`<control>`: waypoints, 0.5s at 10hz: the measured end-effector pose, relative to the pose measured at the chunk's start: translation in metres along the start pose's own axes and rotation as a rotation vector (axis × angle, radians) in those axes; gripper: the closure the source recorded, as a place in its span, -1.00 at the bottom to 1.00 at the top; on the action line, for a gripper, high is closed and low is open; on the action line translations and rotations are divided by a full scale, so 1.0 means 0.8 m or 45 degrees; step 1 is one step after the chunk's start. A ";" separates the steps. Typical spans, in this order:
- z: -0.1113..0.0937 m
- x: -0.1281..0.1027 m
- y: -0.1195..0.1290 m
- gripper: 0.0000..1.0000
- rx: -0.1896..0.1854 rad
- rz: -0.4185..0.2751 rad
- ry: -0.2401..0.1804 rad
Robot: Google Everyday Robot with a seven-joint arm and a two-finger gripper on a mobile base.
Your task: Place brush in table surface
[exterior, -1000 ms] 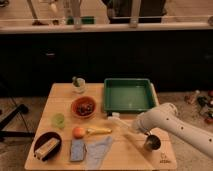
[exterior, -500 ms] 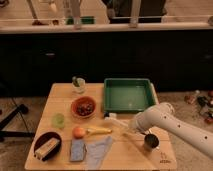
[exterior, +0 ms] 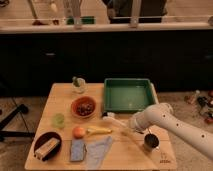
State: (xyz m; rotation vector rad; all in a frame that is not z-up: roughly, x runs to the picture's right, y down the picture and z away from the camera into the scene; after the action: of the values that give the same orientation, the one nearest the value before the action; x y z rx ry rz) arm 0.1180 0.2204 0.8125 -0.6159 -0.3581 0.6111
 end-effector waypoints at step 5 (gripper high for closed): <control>0.006 -0.009 0.010 1.00 -0.090 -0.080 -0.077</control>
State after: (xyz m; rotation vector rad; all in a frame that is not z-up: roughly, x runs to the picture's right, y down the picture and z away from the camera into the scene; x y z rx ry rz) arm 0.1069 0.2229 0.8100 -0.6522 -0.4561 0.5593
